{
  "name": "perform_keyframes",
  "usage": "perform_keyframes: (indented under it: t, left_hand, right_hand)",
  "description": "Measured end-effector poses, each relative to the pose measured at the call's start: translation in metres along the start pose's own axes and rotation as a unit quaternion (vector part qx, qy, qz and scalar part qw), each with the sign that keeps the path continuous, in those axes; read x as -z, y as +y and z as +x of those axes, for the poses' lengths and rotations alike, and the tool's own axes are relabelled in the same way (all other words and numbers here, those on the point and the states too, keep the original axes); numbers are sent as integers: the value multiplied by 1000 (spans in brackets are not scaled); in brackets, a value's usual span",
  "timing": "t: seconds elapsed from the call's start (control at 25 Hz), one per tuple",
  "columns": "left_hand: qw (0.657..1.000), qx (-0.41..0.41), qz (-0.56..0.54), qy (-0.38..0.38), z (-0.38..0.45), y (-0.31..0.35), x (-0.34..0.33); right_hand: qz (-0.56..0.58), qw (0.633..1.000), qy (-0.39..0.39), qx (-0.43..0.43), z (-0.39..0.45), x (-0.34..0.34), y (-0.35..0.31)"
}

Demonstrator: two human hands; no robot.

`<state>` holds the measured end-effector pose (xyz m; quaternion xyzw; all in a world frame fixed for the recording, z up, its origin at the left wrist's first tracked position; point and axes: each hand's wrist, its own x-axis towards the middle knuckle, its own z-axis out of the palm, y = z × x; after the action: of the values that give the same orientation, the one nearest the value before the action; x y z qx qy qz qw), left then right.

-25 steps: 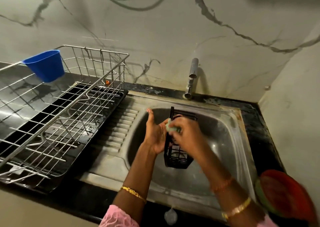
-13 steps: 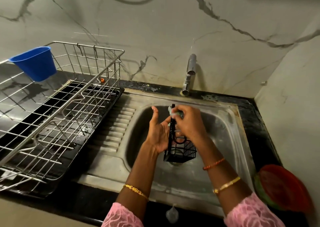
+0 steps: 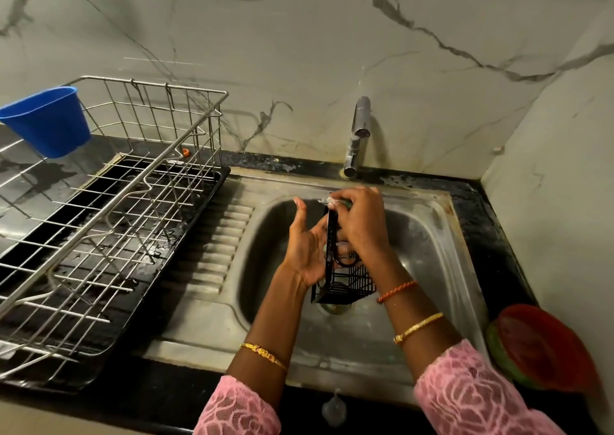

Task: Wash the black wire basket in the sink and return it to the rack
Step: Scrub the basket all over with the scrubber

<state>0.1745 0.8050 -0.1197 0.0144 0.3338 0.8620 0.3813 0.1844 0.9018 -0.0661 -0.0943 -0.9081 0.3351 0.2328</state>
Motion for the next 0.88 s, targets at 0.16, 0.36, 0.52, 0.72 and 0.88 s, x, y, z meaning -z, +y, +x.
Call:
perform_keyframes:
  t: [0.16, 0.36, 0.52, 0.72, 0.88]
  left_hand:
    - [999, -4, -37, 2, 7, 2, 10]
    - [998, -9, -62, -25, 9, 2, 13]
    - [998, -22, -63, -9, 10, 4, 11]
    - [998, 5, -54, 13, 9, 9, 6]
    - [998, -10, -61, 13, 7, 9, -1]
  right_hand:
    - [3, 1000, -21, 17, -50, -8, 2]
    - [46, 999, -10, 21, -94, -16, 11]
    - [36, 999, 17, 12, -79, -24, 5]
    - [58, 997, 34, 35, -129, -20, 16]
    - [53, 994, 92, 35, -91, -16, 19]
